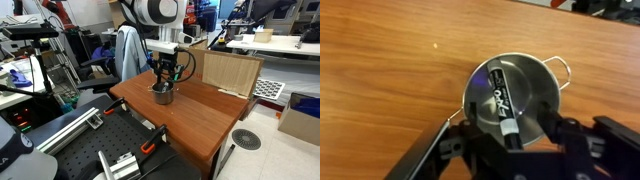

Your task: Put the marker in the pot on the table

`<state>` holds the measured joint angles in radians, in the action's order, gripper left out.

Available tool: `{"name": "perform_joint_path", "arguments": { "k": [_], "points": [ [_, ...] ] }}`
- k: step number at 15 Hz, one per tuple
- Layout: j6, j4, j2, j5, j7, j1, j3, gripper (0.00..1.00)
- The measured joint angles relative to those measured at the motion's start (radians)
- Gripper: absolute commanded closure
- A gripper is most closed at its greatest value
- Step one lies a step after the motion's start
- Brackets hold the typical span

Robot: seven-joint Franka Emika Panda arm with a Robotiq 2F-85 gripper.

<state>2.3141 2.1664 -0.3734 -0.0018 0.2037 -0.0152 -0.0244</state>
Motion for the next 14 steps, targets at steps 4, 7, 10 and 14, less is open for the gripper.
{"name": "perform_joint_path", "arguments": {
  "k": [4, 7, 10, 14],
  "points": [
    [0.0, -0.002, -0.008, 0.0, 0.0, 0.001, -0.001, 0.95],
    [-0.004, -0.006, -0.012, -0.001, 0.0, 0.001, 0.0, 0.97],
    [-0.029, -0.017, -0.012, -0.004, 0.0, 0.001, 0.0, 1.0],
    [-0.044, -0.025, -0.016, -0.007, -0.002, 0.001, 0.0, 1.0]
  ]
}}
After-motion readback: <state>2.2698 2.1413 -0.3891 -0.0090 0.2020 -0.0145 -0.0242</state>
